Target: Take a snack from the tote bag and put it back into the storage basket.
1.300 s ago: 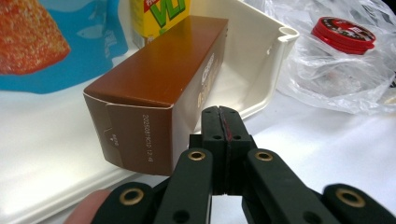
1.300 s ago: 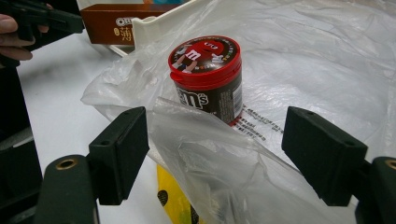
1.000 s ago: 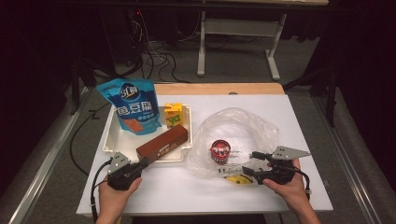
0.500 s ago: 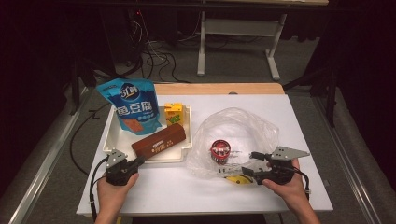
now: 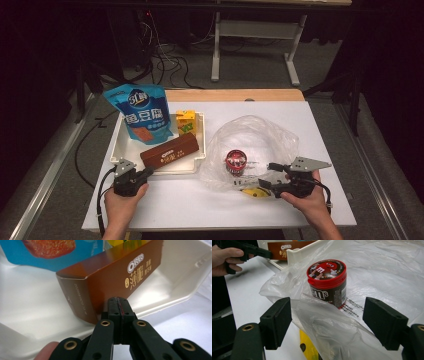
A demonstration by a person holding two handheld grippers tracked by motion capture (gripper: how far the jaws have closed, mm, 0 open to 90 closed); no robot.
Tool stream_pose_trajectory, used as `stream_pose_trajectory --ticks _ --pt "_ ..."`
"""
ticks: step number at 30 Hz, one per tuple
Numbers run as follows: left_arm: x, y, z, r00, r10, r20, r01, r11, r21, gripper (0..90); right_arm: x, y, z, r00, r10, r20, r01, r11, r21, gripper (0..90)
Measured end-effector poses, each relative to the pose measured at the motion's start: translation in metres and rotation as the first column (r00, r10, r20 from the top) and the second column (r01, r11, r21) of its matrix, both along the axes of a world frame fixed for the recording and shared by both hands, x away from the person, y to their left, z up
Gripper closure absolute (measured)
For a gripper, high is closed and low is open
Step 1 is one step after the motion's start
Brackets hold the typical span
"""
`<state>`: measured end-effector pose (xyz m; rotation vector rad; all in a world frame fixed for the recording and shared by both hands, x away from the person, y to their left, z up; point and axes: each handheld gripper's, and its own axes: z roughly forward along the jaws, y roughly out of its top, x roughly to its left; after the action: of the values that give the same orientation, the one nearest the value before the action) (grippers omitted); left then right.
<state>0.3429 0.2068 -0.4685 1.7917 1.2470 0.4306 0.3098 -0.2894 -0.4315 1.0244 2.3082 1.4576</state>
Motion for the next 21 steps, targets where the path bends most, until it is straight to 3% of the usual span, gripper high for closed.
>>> stream_pose_trajectory --ticks 7,16,21 --pt "0.005 0.003 -0.004 0.9985 0.049 -0.026 -0.049 0.9988 0.001 90.0 0.0 0.001 0.0 1.0 0.002 0.0 -0.002 1.0 -0.003 23.7" --pt "0.006 -0.005 -0.003 0.9986 0.052 -0.001 -0.052 0.9986 0.007 90.0 0.0 0.002 0.0 1.0 0.001 -0.001 -0.001 1.0 -0.004 23.9" --pt "0.013 -0.003 -0.006 0.9958 0.091 -0.012 -0.091 0.9958 0.0 90.0 0.0 0.003 -0.001 1.0 0.001 -0.004 -0.002 1.0 -0.006 23.9"
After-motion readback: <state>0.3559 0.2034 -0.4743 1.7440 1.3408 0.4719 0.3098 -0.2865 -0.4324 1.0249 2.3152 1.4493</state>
